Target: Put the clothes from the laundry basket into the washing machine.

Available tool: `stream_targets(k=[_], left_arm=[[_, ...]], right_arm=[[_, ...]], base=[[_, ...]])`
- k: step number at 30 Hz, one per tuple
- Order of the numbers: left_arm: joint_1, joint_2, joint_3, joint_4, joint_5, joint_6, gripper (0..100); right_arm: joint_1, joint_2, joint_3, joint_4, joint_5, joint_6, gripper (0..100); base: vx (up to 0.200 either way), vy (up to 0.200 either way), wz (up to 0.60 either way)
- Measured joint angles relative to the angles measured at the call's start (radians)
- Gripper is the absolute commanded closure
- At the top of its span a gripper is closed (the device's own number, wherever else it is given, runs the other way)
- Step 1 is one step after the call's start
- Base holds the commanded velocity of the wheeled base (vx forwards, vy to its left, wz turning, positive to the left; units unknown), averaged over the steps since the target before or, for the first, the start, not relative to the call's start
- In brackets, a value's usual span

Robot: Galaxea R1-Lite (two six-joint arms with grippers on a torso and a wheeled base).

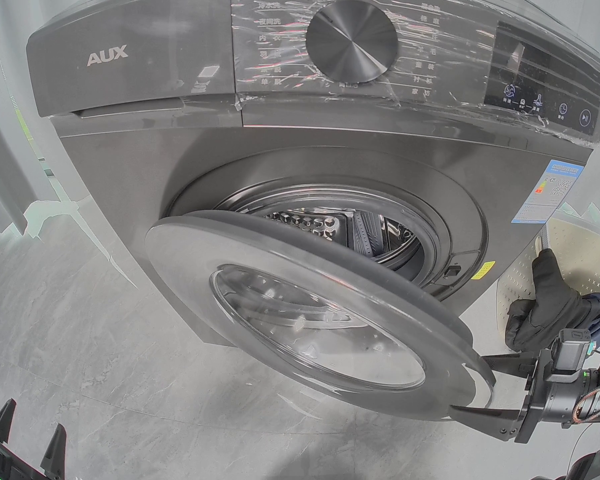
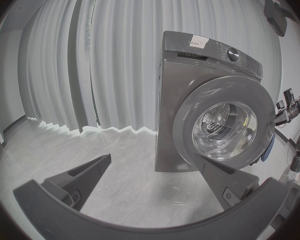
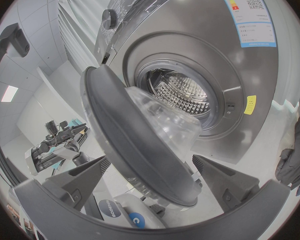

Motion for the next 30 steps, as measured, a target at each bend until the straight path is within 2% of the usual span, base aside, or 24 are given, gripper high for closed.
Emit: stream_targets(k=[6, 16, 23, 30], left_arm=[[0.0, 0.0, 0.0, 0.0, 0.0, -0.001, 0], [0.0, 0.0, 0.0, 0.0, 0.0, 0.0, 0], [0.0, 0.0, 0.0, 0.0, 0.0, 0.0, 0], [0.0, 0.0, 0.0, 0.0, 0.0, -0.001, 0]], right_arm=[[-0.027, 0.011, -0.027, 0.002, -0.02, -0.002, 0], [-0.011, 0.056, -0.034, -0.003, -0.039, 0.009, 0], [0.076, 0.069, -0.021, -0.067, -0.04, 0.092, 0], [0.074, 0.034, -0.006, -0.087, -0.034, 0.097, 0]], base=[[-0.167, 0.0, 0.0], [0.0, 0.0, 0.0], [0.0, 0.0, 0.0], [0.0, 0.0, 0.0]])
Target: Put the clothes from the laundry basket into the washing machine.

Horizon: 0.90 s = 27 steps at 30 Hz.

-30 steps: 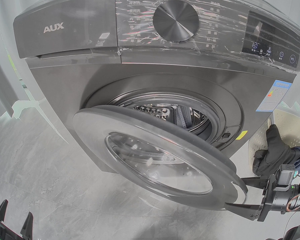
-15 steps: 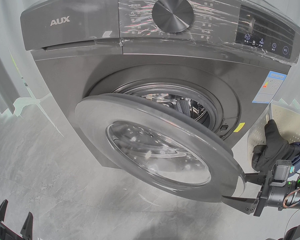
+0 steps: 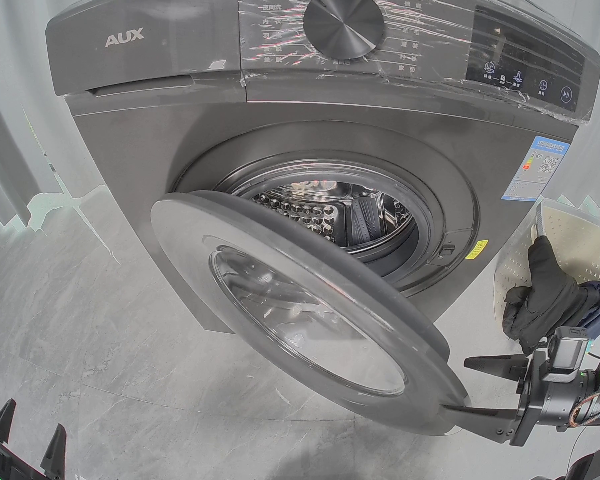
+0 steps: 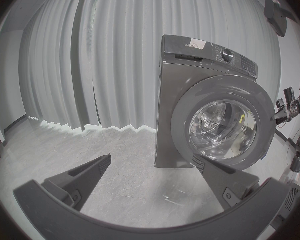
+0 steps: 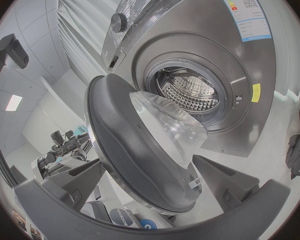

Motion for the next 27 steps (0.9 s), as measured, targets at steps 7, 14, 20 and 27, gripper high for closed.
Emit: stream_targets(k=[7, 14, 20, 27], left_arm=[[0.0, 0.0, 0.0, 0.0, 0.0, 0.0, 0], [0.0, 0.0, 0.0, 0.0, 0.0, 0.001, 0], [0.0, 0.0, 0.0, 0.0, 0.0, 0.001, 0], [0.0, 0.0, 0.0, 0.0, 0.0, 0.001, 0]], right_arm=[[-0.061, -0.099, 0.002, 0.053, 0.034, -0.004, 0], [-0.178, -0.184, -0.055, 0.184, 0.053, -0.002, 0], [-0.305, -0.162, -0.097, 0.23, 0.053, -0.007, 0], [-0.326, -0.036, -0.11, 0.237, -0.025, -0.043, 0]], base=[[0.0, 0.0, 0.0], [0.0, 0.0, 0.0], [0.0, 0.0, 0.0], [0.0, 0.0, 0.0]])
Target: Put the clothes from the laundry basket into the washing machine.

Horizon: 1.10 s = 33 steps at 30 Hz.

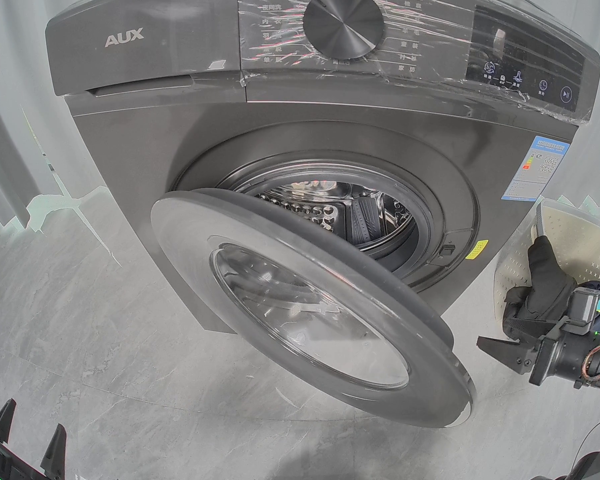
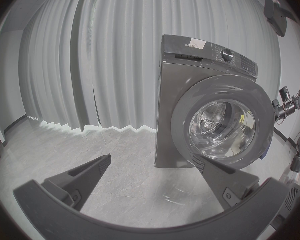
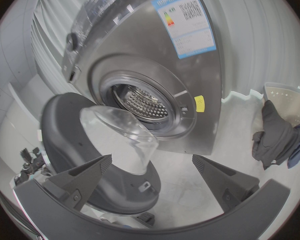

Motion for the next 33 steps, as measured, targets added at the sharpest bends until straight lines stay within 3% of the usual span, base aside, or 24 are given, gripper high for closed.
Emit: stream_targets(k=[3, 7, 12, 19, 24, 28, 33], left_arm=[[0.0, 0.0, 0.0, 0.0, 0.0, 0.0, 0], [0.0, 0.0, 0.0, 0.0, 0.0, 0.0, 0], [0.0, 0.0, 0.0, 0.0, 0.0, 0.0, 0], [0.0, 0.0, 0.0, 0.0, 0.0, 0.0, 0], [0.0, 0.0, 0.0, 0.0, 0.0, 0.0, 0], [0.0, 0.0, 0.0, 0.0, 0.0, 0.0, 0], [0.0, 0.0, 0.0, 0.0, 0.0, 0.001, 0]], right_arm=[[0.041, 0.051, 0.0, 0.0, -0.079, -0.005, 0], [0.107, 0.104, 0.006, -0.001, -0.133, -0.004, 0], [0.186, 0.137, 0.025, -0.003, -0.142, 0.001, 0], [0.281, 0.141, 0.06, -0.05, -0.115, 0.033, 0], [0.258, 0.156, 0.043, -0.066, -0.15, 0.042, 0], [0.219, 0.204, 0.011, -0.089, -0.186, 0.046, 0], [0.191, 0.299, -0.015, -0.178, -0.214, 0.048, 0]], base=[[0.0, 0.0, 0.0], [0.0, 0.0, 0.0], [0.0, 0.0, 0.0], [0.0, 0.0, 0.0], [0.0, 0.0, 0.0], [-0.2, 0.0, 0.0], [-0.08, 0.0, 0.0]])
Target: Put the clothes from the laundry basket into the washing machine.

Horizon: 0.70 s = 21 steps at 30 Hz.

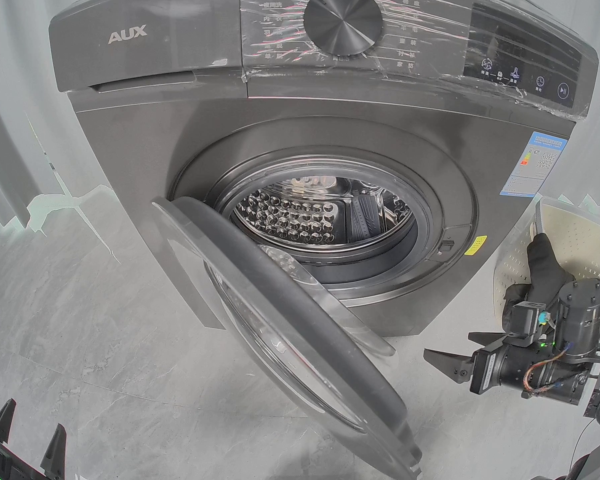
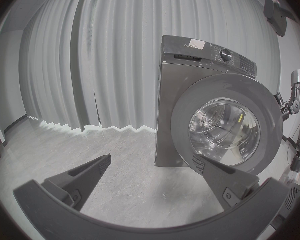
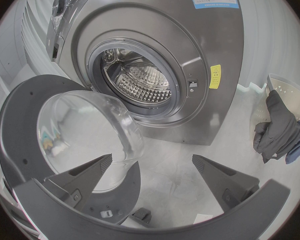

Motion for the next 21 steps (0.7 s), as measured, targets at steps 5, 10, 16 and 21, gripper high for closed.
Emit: stream_targets(k=[5, 10, 16, 21], left_arm=[[0.0, 0.0, 0.0, 0.0, 0.0, 0.001, 0], [0.0, 0.0, 0.0, 0.0, 0.0, 0.002, 0], [0.0, 0.0, 0.0, -0.001, 0.0, 0.001, 0], [0.0, 0.0, 0.0, 0.0, 0.0, 0.001, 0]], right_arm=[[-0.007, 0.111, -0.01, -0.098, -0.051, 0.001, 0], [0.004, 0.225, -0.026, -0.234, -0.07, -0.002, 0], [0.076, 0.313, -0.029, -0.281, -0.081, -0.003, 0], [0.142, 0.334, -0.028, -0.294, -0.069, 0.014, 0]], base=[[0.0, 0.0, 0.0], [0.0, 0.0, 0.0], [0.0, 0.0, 0.0], [0.0, 0.0, 0.0]])
